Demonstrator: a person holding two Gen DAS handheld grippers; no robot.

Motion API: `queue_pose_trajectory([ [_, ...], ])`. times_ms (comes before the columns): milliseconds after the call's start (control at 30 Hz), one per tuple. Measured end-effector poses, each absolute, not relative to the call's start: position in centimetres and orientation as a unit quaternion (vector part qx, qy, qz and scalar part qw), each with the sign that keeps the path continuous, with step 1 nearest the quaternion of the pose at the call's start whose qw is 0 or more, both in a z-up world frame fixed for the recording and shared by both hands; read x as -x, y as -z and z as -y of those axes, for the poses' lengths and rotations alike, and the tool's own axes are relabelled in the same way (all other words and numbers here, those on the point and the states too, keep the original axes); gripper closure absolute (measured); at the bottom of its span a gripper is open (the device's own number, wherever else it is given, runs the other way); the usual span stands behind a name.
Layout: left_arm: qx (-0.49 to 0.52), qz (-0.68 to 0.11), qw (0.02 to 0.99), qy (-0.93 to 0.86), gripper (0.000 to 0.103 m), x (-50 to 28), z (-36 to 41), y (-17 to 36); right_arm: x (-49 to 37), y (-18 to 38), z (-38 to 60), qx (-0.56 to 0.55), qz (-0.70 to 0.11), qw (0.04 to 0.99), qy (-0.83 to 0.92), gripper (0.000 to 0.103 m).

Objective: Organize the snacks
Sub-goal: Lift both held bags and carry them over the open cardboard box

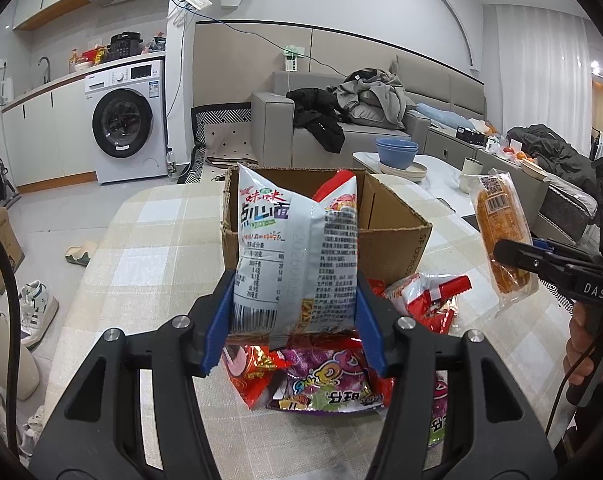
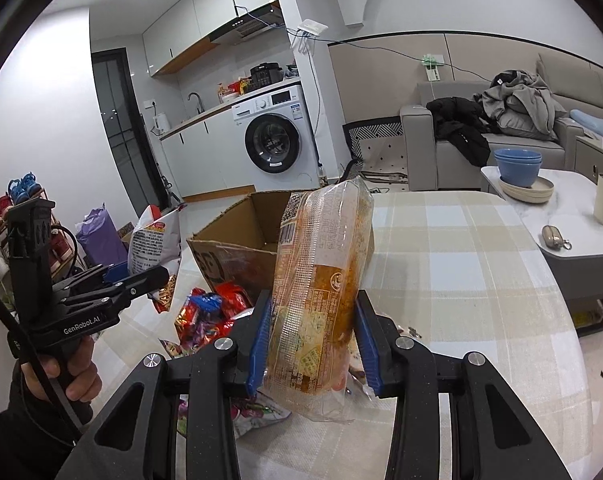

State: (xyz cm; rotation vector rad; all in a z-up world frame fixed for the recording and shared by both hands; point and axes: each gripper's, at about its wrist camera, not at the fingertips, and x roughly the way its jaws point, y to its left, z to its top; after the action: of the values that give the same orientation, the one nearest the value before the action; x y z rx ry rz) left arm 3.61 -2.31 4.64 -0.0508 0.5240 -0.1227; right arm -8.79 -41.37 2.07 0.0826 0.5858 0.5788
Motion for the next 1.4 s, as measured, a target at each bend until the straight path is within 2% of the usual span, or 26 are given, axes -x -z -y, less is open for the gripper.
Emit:
queue_pose_trajectory([
  [800, 0.01, -0.249, 0.967, 0.05, 0.051, -3.6, 4.5, -9.3, 6.2, -5.6, 38.1, -0.041, -0.244, 0.917, -0.312, 0.064],
  [1400, 0.023, -0.258, 0.965, 0.04, 0.051, -6.7, 4.0, -11.1, 3.2, -5.5, 35.8, -0.053, -0.238, 0.918, -0.312, 0.064],
])
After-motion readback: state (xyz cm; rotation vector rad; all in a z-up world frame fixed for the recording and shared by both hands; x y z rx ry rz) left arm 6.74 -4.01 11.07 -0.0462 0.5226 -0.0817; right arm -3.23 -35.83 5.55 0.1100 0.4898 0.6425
